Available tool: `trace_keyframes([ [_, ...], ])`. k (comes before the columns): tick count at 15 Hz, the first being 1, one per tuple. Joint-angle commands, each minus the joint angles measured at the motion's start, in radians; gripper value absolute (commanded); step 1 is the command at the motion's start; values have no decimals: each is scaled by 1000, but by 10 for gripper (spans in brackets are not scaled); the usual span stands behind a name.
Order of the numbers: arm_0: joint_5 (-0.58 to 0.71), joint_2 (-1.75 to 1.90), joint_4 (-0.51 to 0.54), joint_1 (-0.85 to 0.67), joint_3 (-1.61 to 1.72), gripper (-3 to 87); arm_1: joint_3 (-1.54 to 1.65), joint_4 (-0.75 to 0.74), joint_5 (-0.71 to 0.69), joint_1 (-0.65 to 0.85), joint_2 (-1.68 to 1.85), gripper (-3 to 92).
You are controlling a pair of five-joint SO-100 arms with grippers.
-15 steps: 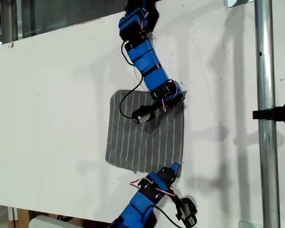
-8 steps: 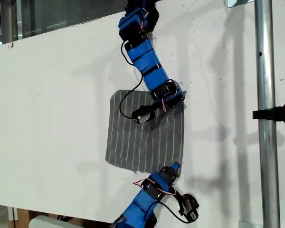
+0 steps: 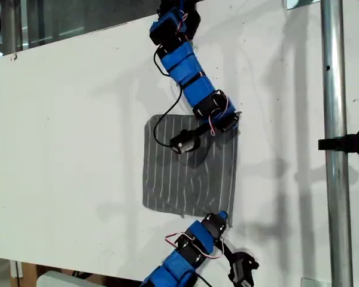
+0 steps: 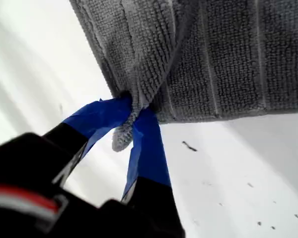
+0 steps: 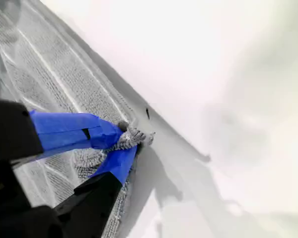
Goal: Grasp corners of a towel and fold twice.
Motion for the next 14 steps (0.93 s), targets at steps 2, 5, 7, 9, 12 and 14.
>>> trace_keyframes([
  [2,-15,87,186,83,-276,-26,-29,-77,-29,-71,209,-2],
  [5,127,359,201,-181,-18,-26,189,121,-31,129,354,-2],
  [7,314,551,163,-453,202,-26,336,127,-158,314,434,-2],
  [9,460,663,152,-683,330,-26,390,89,-328,491,437,-2],
  [12,624,669,172,-865,281,-26,341,54,-563,687,459,-2],
  [14,640,696,190,-877,239,-26,324,57,-626,718,538,-2],
])
